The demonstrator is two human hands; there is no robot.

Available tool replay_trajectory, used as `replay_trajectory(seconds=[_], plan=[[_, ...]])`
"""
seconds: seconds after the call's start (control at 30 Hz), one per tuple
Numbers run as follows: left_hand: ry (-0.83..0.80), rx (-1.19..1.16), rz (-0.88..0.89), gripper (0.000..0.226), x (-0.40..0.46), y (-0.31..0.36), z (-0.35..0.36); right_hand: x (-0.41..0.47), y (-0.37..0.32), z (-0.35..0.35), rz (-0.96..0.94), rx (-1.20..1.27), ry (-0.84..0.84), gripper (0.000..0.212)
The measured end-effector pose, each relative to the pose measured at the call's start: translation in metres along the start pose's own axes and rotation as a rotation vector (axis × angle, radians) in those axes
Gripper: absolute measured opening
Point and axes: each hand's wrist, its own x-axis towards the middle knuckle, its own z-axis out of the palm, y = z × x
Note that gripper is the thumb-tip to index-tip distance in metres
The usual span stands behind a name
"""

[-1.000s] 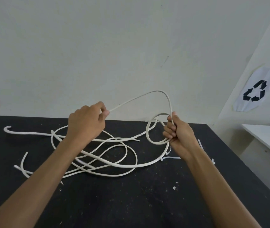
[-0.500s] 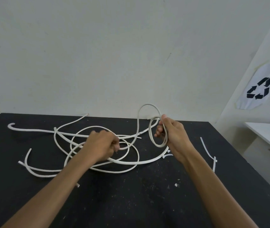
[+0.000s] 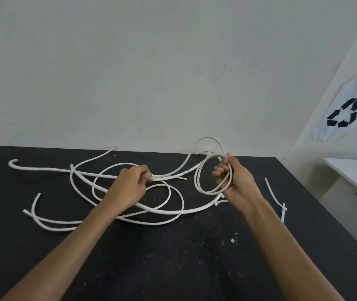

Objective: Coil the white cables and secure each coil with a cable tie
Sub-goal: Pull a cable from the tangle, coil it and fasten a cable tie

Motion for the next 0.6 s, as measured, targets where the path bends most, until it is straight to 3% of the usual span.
replay_trajectory(seconds=[0.13, 0.3, 0.6], plan=[[0.157, 0.155, 0.023, 0.015, -0.004, 0.012, -0.003, 0.003, -0.002, -0.002, 0.073, 0.063, -0.023, 0.035], [0.216, 0.32, 0.107, 0.018, -0.006, 0.03, -0.008, 0.0, -0.009, -0.003, 0.098, -0.113, -0.043, 0.04], [0.47, 0.317, 0.138, 0.016, 0.01, 0.039, -0.043, -0.003, -0.015, -0.006, 0.097, -0.245, 0.007, 0.039]])
